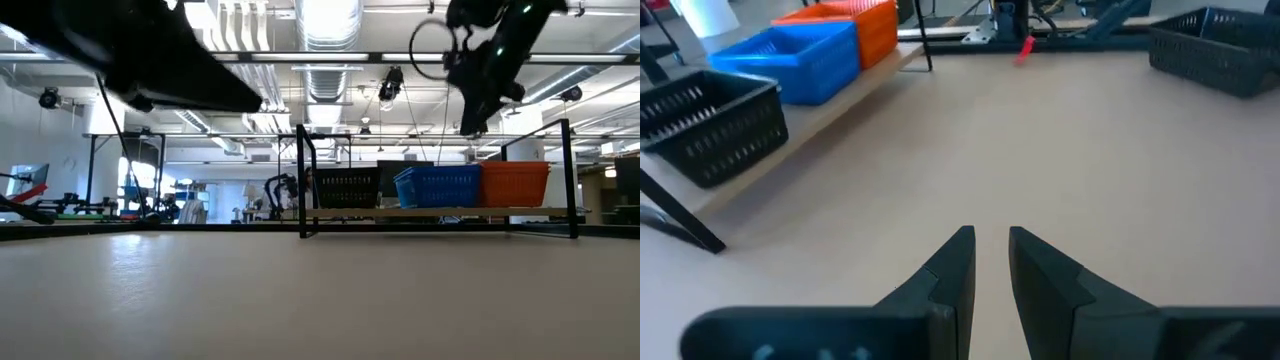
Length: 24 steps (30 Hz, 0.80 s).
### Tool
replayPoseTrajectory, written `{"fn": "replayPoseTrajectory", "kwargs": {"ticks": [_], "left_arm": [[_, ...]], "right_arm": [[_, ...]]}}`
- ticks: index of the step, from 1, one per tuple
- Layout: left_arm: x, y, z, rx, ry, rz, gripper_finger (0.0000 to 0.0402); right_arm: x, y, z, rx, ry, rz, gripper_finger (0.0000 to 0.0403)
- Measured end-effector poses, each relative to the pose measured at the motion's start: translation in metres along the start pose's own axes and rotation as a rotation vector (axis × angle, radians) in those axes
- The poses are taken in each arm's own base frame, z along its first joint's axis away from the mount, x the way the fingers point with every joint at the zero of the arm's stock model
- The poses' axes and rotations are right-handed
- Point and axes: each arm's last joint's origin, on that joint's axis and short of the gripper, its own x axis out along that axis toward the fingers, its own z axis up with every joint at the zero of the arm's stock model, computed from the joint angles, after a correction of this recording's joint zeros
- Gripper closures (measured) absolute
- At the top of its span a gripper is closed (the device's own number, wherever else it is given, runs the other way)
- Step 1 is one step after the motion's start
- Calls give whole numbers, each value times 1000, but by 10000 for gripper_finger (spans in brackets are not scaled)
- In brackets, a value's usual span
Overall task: Stack baskets on shelf by color
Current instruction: Adjust the black baskets on the shelf
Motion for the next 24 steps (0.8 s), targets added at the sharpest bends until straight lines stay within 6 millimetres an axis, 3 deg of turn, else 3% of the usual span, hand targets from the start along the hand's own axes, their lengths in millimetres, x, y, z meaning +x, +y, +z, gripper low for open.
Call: {"fn": "replayPoseTrajectory", "kwargs": {"ticks": [6, 9, 13, 17, 20, 24], "left_arm": [[26, 24, 48, -13, -4, -73, 353], [54, 47, 84, 26, 40, -121, 361], [96, 86, 130, 121, 165, -25, 388], [139, 119, 152, 204, 309, 48, 399], [173, 142, 156, 221, 397, 26, 399], [212, 164, 144, 249, 467, 69, 399]], "right_arm": [[-30, 63, -51, -93, -251, 247, 394], [-34, 94, -86, -119, -380, 355, 394], [-39, 124, -130, -152, -535, 428, 394], [-43, 142, -165, -161, -643, 455, 394], [-43, 152, -182, -153, -683, 435, 394], [-42, 165, -194, -166, -689, 420, 394]]}}
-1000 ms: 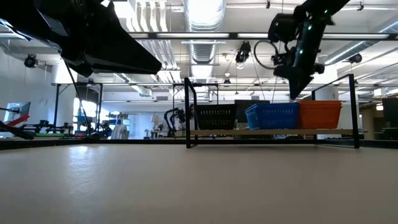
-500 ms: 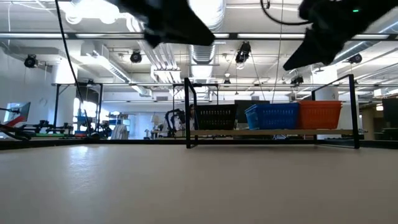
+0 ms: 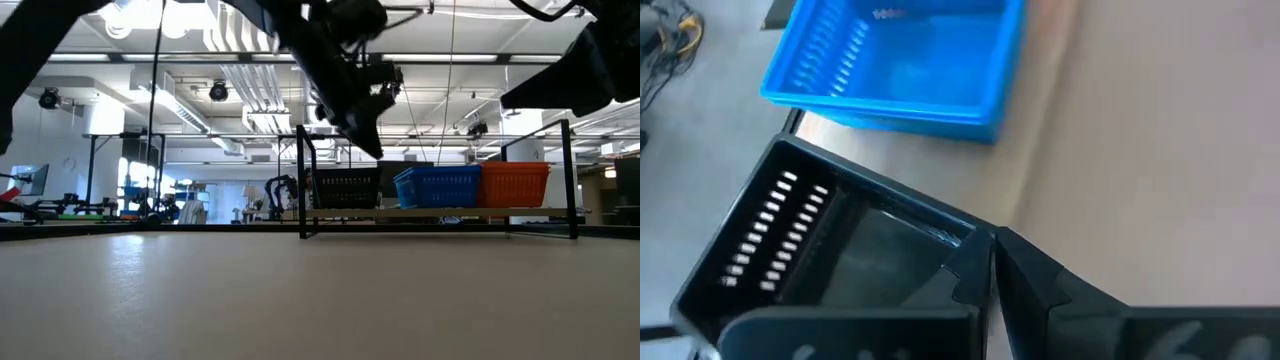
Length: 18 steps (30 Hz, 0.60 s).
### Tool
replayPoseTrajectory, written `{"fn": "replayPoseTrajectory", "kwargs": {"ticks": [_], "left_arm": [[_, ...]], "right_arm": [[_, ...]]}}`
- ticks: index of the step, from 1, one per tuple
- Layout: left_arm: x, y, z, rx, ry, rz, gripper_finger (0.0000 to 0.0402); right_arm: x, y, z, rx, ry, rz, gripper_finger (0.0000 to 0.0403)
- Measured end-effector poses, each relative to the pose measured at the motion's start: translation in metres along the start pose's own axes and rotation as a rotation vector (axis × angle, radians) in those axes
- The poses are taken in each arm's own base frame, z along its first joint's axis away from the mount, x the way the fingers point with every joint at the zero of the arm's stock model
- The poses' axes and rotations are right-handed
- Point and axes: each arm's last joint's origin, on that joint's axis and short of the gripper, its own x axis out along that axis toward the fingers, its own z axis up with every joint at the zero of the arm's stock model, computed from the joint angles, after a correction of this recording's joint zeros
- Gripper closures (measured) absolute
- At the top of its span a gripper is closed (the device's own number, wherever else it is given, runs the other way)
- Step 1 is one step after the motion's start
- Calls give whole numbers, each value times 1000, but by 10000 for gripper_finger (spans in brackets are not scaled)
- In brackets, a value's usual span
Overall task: Stack baskets on shelf by color
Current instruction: Adjust the black baskets on the shelf
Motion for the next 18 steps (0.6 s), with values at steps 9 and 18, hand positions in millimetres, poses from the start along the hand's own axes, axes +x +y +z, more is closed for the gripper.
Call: {"fn": "replayPoseTrajectory", "kwargs": {"ticks": [9, 18], "left_arm": [[44, 28, -4, -65, 26, 61, 398], [46, 36, 4, -92, -84, 53, 398]], "right_arm": [[14, 36, -3, -58, 27, -8, 394], [20, 66, -7, -100, 38, 9, 394]]}}
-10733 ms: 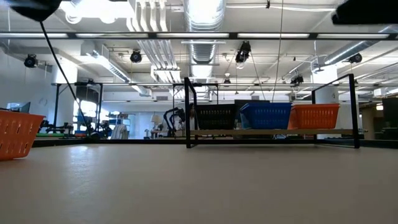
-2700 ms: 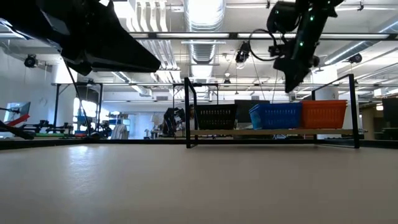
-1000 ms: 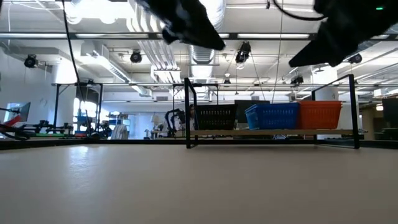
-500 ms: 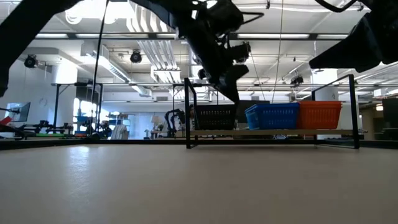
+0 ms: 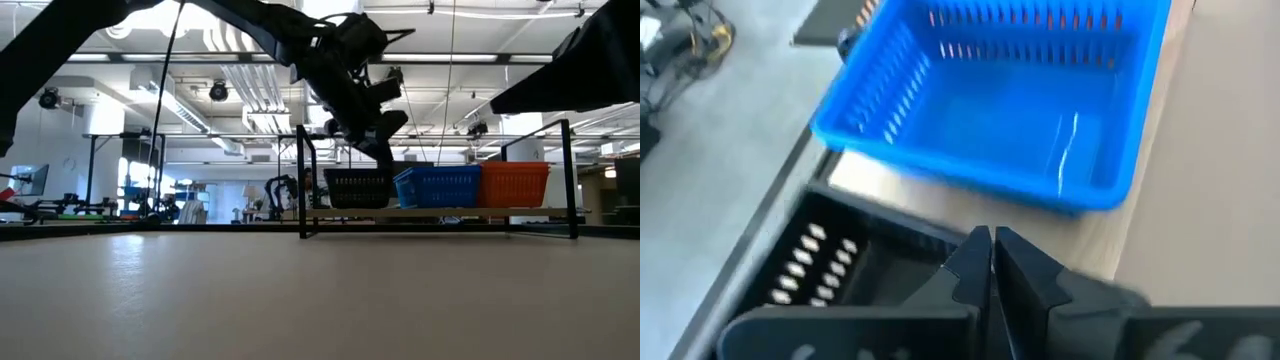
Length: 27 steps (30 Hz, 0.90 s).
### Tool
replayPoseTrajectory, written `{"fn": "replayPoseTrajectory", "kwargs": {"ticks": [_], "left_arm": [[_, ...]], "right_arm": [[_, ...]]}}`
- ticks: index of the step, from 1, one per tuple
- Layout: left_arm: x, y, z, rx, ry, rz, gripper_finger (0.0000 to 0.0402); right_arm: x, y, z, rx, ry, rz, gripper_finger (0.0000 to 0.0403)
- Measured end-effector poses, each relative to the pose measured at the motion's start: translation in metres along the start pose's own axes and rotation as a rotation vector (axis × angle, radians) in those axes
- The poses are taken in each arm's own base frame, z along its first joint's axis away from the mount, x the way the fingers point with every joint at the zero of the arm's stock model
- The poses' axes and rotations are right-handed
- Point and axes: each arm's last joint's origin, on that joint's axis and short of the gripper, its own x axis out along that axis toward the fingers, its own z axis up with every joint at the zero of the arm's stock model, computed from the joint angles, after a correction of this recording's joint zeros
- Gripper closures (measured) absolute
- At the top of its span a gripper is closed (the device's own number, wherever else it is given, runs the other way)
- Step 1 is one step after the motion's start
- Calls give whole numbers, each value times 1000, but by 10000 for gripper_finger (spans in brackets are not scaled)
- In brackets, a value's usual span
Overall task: Stack baskets on shelf by color
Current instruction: Adjust the black baskets on the shelf
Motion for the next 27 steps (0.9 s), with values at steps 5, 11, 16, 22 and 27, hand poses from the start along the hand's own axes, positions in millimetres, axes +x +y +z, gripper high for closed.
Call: {"fn": "replayPoseTrajectory", "kwargs": {"ticks": [5, 11, 16, 22, 27], "left_arm": [[-12, 4, 9, 10, -33, -2, 398], [-41, 9, 10, 38, 32, -40, 398], [-35, 13, 0, 24, 86, -75, 401], [4, 20, -19, -16, 126, -61, 401], [23, 21, -24, -35, 94, -68, 401]], "right_arm": [[-3, 16, -3, 3, -23, -6, 394], [-9, 29, -16, 24, -62, -43, 394], [-8, 34, -25, 4, -70, -65, 394], [-7, 35, -25, 53, -81, -76, 394], [-7, 35, -25, 73, -83, -74, 394]]}}
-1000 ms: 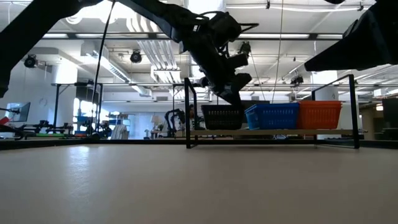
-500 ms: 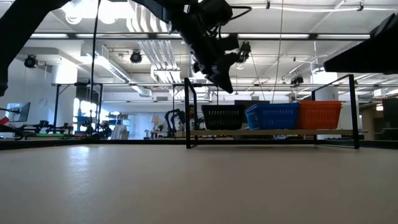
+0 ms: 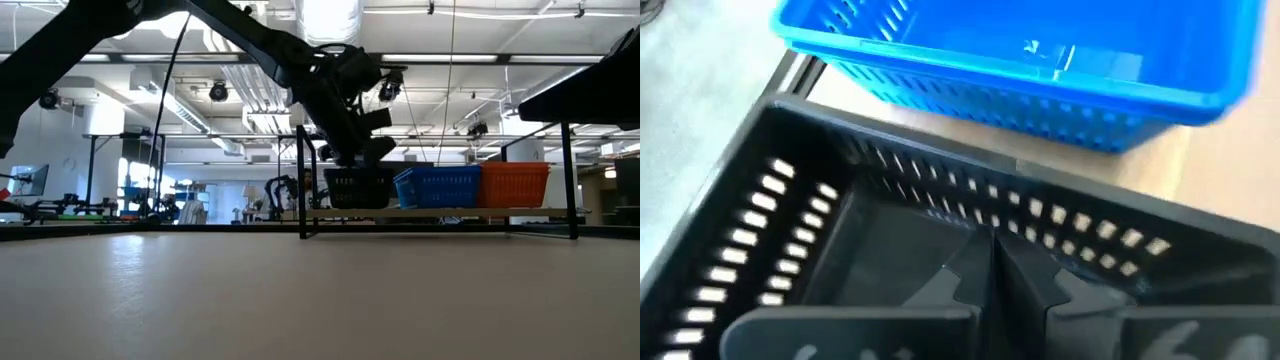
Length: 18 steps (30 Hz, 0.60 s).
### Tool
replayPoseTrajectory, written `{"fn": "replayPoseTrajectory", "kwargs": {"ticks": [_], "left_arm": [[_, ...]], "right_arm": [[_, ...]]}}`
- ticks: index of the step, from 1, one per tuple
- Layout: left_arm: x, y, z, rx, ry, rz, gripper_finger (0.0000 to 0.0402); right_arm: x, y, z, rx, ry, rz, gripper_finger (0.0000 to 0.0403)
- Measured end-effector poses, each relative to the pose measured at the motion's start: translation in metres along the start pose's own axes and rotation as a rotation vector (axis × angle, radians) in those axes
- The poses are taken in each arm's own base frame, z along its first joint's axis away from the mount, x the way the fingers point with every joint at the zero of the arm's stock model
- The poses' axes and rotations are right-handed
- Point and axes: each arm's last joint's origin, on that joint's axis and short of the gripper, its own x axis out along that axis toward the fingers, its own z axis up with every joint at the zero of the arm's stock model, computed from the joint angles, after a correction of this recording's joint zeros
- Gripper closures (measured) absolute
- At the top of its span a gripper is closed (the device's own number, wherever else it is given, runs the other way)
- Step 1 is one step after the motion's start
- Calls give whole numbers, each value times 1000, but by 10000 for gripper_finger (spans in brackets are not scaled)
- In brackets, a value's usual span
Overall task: Stack baskets on shelf by color
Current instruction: Adjust the black baskets on the shelf, then stack the black basket on top of the black basket on the shelf
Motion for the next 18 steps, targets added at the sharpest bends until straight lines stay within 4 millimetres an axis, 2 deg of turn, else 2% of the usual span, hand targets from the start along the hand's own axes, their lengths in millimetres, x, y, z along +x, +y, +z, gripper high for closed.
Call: {"fn": "replayPoseTrajectory", "kwargs": {"ticks": [5, 10, 14, 18], "left_arm": [[4, 2, 8, 36, -103, -1, 401], [-9, 3, 13, 94, -97, -23, 402], [-46, 4, 26, 101, -120, -30, 402], [-95, -16, 33, 149, -113, -85, 402]], "right_arm": [[0, 0, 0, 9, -2, 1, 394], [0, 1, 1, 25, -4, 4, 394], [0, 1, 1, 33, -9, -1, 394], [-5, 11, 15, -18, -74, -46, 394]]}}
